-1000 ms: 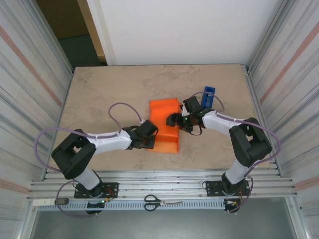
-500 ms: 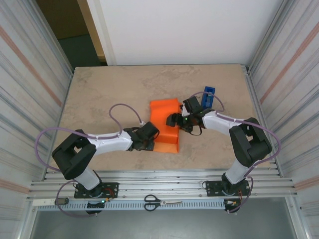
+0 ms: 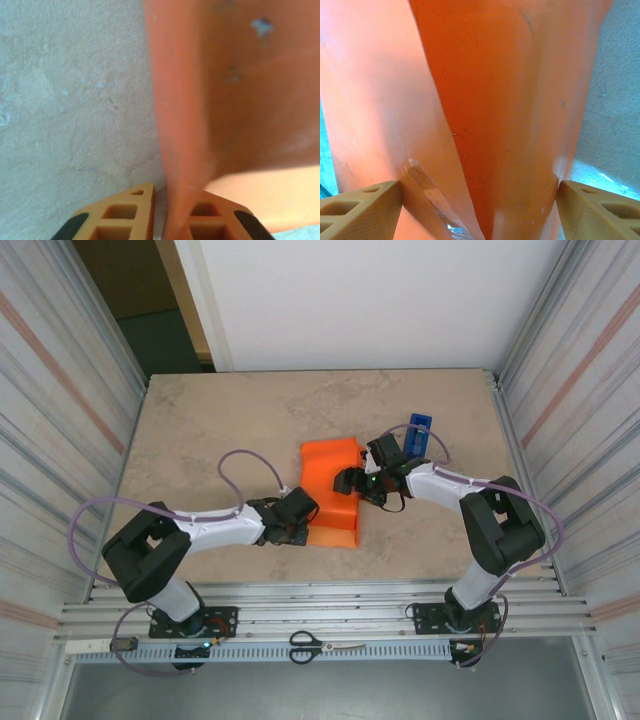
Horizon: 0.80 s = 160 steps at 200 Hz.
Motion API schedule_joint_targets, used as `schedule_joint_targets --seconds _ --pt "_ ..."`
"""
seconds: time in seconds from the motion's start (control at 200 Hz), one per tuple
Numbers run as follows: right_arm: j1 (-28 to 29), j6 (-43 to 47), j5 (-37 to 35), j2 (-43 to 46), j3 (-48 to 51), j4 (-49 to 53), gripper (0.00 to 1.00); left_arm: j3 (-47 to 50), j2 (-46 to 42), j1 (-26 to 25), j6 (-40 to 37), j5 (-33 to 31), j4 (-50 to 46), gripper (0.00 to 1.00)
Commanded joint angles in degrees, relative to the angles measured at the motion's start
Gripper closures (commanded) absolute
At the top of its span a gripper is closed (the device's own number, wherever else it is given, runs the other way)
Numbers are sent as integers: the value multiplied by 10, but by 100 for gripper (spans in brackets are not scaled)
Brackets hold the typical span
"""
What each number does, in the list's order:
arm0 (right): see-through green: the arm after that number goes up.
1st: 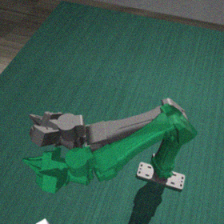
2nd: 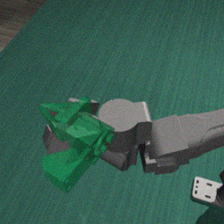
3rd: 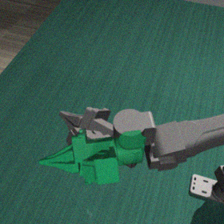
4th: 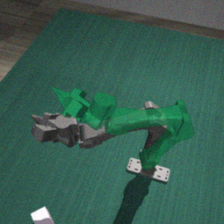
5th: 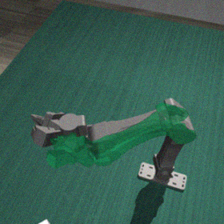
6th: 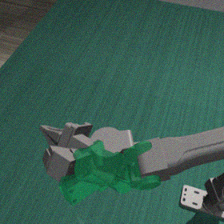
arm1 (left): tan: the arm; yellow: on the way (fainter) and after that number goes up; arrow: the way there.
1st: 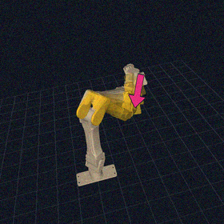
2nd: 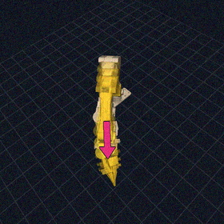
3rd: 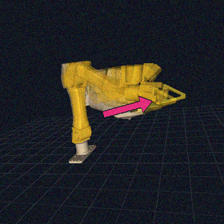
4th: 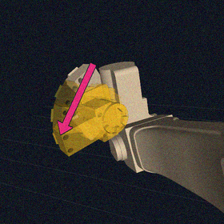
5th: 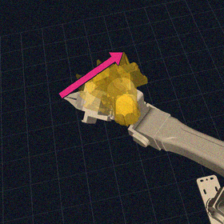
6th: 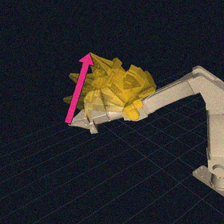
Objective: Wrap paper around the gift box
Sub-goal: Fold the third fold of the wrapping paper on the gift box.
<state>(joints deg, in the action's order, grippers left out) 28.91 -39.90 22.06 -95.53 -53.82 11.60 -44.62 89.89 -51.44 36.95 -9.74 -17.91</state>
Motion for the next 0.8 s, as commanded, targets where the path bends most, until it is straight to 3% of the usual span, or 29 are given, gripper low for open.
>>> schedule_joint_targets --seconds 0.0,0.19,0.271,0.576,0.681,0.797 --pt "8 12 -66 -31 24 87 21 14 -9 -5 -8 0 -24 100" --pt "9 14 -66 -33 17 89 21 13 -14 -6 -10 3 -23 100" --pt "9 14 -64 -34 13 91 21 13 -23 -6 -7 8 -27 64" --pt "4 32 -38 -30 -46 127 20 47 -208 -2 -61 49 -21 31" --pt "-2 30 -16 -14 -60 116 16 69 -262 62 -81 146 42 27" --pt "-4 38 12 0 -87 109 12 41 -234 159 -85 250 64 20"
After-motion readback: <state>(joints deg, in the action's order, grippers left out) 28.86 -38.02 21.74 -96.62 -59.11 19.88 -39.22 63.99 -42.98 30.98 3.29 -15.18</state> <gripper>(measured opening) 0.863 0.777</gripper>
